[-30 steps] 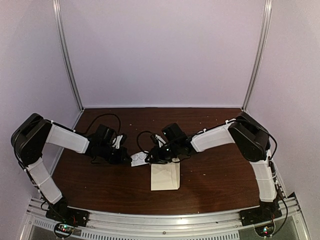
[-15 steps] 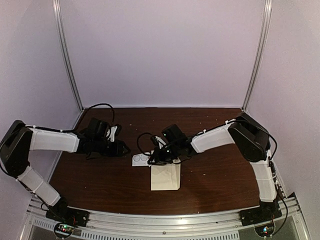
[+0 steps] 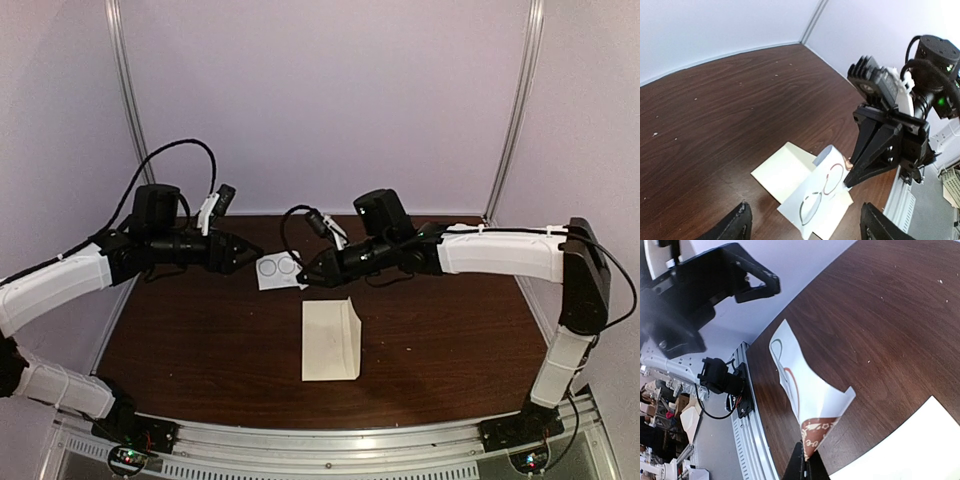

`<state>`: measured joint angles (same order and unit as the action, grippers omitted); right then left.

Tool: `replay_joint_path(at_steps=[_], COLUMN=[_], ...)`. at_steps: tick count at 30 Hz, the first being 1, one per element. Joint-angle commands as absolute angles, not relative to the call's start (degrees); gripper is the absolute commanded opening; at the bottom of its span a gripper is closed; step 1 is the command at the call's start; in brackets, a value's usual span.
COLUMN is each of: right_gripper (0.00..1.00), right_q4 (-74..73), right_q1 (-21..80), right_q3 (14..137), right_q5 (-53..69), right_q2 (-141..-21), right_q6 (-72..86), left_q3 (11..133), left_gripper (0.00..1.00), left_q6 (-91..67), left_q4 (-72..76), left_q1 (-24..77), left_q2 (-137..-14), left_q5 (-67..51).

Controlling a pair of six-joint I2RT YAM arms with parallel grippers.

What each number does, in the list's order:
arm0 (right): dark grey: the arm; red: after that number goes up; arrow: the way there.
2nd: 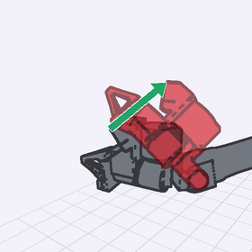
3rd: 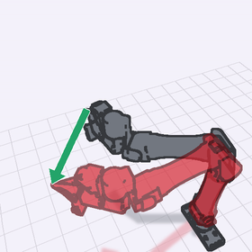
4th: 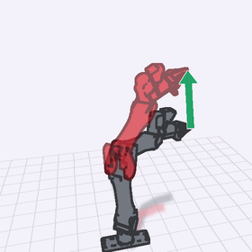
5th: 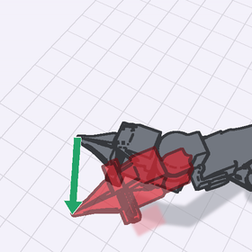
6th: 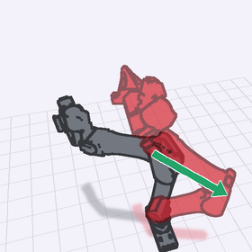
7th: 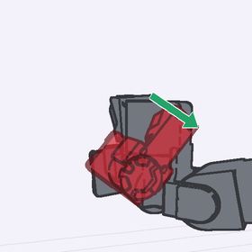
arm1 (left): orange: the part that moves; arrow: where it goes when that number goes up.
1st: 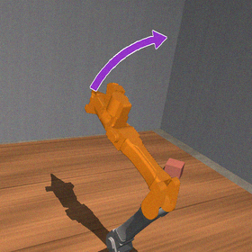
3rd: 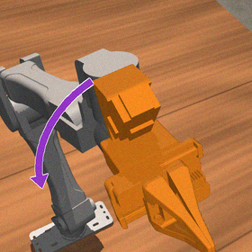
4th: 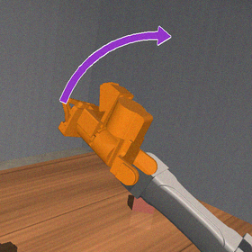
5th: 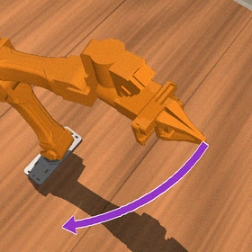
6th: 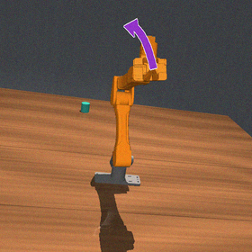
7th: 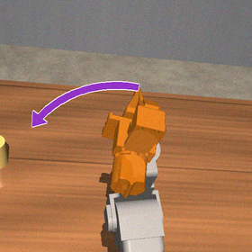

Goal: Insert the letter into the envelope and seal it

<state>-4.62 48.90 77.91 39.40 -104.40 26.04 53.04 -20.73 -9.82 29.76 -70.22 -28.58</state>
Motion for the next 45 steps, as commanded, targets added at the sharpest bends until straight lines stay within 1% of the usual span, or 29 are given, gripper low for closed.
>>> replay_joint_path(at_steps=[1, 8, 10, 14, 18, 22, 23, 25, 26, 28, 30, 31, 32, 34, 37, 40, 42, 45], right_gripper=[0.0, 0.0, 0.0, 0.0, 0.0, 0.0, 0.0, 0.0, 0.02, 0.2, 0.46, 0.56, 0.64, 0.74, 0.78, 0.79, 0.8, 0.8], right_q4=[-15.24, -23.67, -24.32, -26.31, -27.38, -28.17, -28.21, -28.07, -28.08, -27.7, -24.4, -22.09, -18.77, -10.39, 5.4, 20.15, 25.42, 28.05], right_q1=[49.64, 50.48, 50.77, 51.27, 51.5, 51.59, 51.58, 51.59, 51.59, 51.51, 51.0, 50.41, 49.11, 47.05, 45.55, 46.17, 47.48, 49.23], right_q3=[76.57, 76.53, 76.28, 76.46, 76.63, 76.68, 76.72, 76.62, 76.64, 76.33, 74.75, 72.8, 70.63, 65.43, 56.97, 50.79, 49.5, 50.05], right_q5=[40.58, 40.25, 40.18, 39.44, 38.94, 38.38, 38.45, 38.44, 38.24, 37.93, 37.65, 37.48, 37.59, 37.65, 37.82, 38.19, 37.44, 35.85], right_q2=[-98.28, -93.99, -93.18, -92.35, -91.65, -91.3, -91.17, -90.91, -90.78, -90.14, -88.43, -87.18, -85.48, -81.31, -76.81, -74.97, -74.88, -74.59], right_q6=[16.03, 10.84, 10.34, 9.14, 8.34, 7.88, 7.83, 7.8, 7.94, 8.57, 10.94, 12.93, 16.52, 23.49, 35.2, 44.98, 47.65, 47.65], left_q3=[56.75, 61.41, 62.79, 64.69, 65.08, 64.89, 64.82, 64.51, 64.32, 63.85, 62.48, 61.45, 60.13, 56.79, 52.05, 48.99, 47.88, 47.84], left_gripper=[0.77, 0.76, 0.73, 0.58, 0.48, 0.36, 0.31, 0.06, 0.0, 0.0, 0.0, 0.0, 0.0, 0.0, 0.0, 0.0, 0.0, 0.0], left_q6=[-17.65, -17.45, -16.63, -15.61, -15.61, -15.89, -15.91, -15.92, -16.0, -15.88, -16.24, -16.75, -17.54, -19.96, -23.0, -25.09, -26.41, -27.31], left_q4=[-14.44, -15.33, -16.37, -17.76, -17.84, -17.9, -17.93, -17.94, -17.97, -17.87, -16.7, -15.48, -13.44, -7.57, 3.4, 11.03, 15.35, 18.29], left_q1=[31.93, 39.26, 40.68, 42.49, 43.46, 44.31, 44.44, 44.51, 44.55, 44.57, 44.57, 44.57, 44.56, 44.57, 44.59, 44.64, 44.6, 45.14], left_q2=[-69.93, -74.71, -76.73, -79.66, -81.07, -81.69, -81.78, -81.73, -81.62, -80.51, -78.6, -77.46, -76.0, -72.53, -68.52, -66.22, -65.84, -66.78], left_q5=[-38.73, -43.32, -43.23, -42.76, -42.57, -42.82, -43.12, -44.2, -44.85, -44.56, -42.9, -42.03, -41.41, -40.39, -38.68, -37.64, -38.36, -40.49])
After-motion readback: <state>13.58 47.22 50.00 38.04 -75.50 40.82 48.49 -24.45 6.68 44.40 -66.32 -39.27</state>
